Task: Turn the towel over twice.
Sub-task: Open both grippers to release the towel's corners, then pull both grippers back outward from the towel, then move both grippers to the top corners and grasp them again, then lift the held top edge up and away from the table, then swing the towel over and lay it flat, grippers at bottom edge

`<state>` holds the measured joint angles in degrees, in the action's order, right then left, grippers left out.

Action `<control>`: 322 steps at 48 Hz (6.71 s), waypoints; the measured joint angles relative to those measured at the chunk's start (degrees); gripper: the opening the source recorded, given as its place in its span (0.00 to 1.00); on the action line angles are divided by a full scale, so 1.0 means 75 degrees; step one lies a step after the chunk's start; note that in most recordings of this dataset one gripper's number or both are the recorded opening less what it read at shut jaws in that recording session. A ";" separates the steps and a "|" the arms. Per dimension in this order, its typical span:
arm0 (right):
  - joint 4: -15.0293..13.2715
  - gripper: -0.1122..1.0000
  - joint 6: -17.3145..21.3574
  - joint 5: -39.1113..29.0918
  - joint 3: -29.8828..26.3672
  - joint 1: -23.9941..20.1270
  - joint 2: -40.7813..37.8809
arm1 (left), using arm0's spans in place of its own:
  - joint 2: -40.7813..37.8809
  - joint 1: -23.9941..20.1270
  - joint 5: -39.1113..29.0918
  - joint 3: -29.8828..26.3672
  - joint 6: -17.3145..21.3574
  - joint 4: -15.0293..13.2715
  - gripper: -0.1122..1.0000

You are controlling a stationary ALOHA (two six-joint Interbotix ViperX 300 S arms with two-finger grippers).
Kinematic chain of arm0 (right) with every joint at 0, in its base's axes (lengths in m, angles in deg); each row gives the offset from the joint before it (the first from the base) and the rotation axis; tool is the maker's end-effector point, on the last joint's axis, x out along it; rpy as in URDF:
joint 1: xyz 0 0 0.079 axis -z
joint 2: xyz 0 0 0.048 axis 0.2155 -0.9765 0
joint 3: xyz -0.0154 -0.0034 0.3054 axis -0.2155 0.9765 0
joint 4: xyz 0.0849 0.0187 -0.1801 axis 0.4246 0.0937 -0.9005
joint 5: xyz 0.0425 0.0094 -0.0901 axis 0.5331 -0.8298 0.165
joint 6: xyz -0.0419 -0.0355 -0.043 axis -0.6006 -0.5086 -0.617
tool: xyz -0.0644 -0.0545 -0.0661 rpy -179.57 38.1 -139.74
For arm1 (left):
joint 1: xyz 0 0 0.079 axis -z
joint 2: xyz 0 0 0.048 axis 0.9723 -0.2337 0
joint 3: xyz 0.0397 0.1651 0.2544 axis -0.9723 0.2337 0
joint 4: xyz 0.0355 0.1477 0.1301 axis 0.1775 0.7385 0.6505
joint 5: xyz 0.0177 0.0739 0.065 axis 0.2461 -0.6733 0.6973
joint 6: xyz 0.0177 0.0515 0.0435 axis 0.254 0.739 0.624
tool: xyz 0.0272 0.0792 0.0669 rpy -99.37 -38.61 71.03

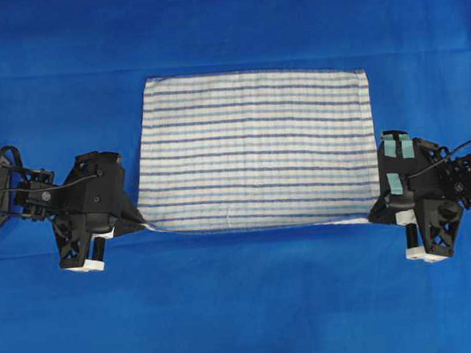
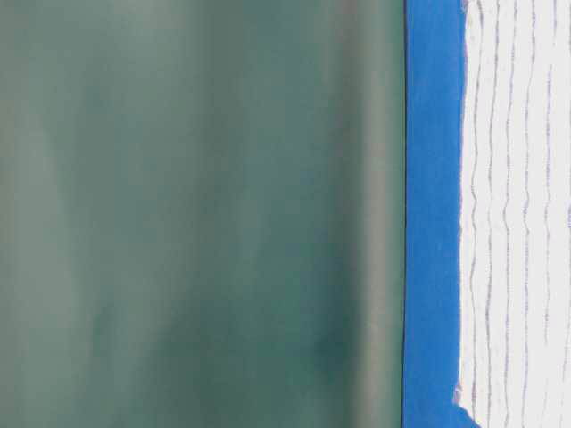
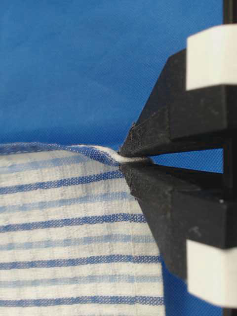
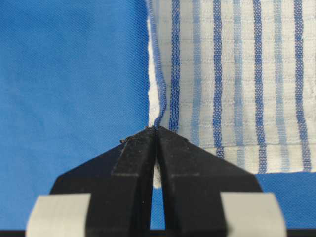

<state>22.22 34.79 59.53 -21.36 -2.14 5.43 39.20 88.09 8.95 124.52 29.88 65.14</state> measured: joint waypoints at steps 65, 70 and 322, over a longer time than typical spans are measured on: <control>-0.1840 0.65 -0.0105 -0.0422 -0.0410 0.1020 0.2602 | 0.2344 -0.0832 -0.0551 -0.0855 0.0293 0.0000 0.73; -0.2004 0.65 -0.0094 -0.0387 -0.0410 0.1219 0.3082 | 0.2730 -0.0961 -0.0539 -0.0809 0.0469 0.0000 0.73; -0.2426 0.10 0.0527 -0.2250 -0.0703 0.1066 0.2027 | 0.1465 -0.1570 -0.1301 -0.0727 0.2027 0.0012 0.13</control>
<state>4.02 38.74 42.66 -26.63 5.86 20.63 50.19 76.31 -0.81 119.07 45.09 65.23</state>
